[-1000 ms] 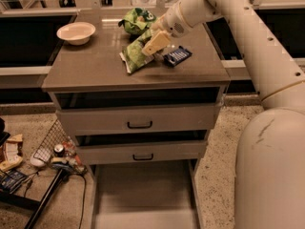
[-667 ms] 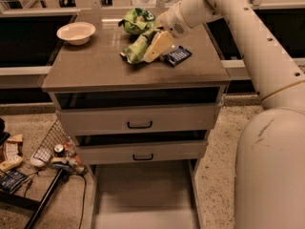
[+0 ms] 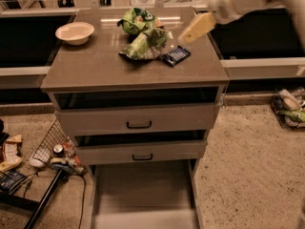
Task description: Pick green jalapeno chip bag from bottom drawer and place on counter
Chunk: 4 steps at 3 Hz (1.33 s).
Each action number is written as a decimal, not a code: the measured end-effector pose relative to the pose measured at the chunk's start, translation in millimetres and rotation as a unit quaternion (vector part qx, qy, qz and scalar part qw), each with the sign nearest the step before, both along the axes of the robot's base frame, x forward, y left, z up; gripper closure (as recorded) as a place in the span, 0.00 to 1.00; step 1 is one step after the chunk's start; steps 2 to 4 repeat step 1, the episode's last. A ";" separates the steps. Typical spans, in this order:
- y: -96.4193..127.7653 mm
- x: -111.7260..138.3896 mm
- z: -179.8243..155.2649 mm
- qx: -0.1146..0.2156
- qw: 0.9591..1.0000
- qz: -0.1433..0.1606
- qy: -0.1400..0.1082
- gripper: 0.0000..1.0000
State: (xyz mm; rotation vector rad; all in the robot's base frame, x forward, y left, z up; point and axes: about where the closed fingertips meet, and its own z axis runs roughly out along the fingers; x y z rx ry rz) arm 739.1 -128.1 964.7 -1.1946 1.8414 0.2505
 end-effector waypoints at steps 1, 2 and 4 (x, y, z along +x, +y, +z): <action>-60.4 -43.1 56.8 0.016 0.993 -0.108 -0.043 0.00; -60.4 -43.1 56.8 0.016 0.993 -0.108 -0.043 0.00; -60.4 -43.1 56.8 0.016 0.993 -0.108 -0.043 0.00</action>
Offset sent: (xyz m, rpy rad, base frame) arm 0.0000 0.0000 0.0000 0.0000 0.0000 0.0000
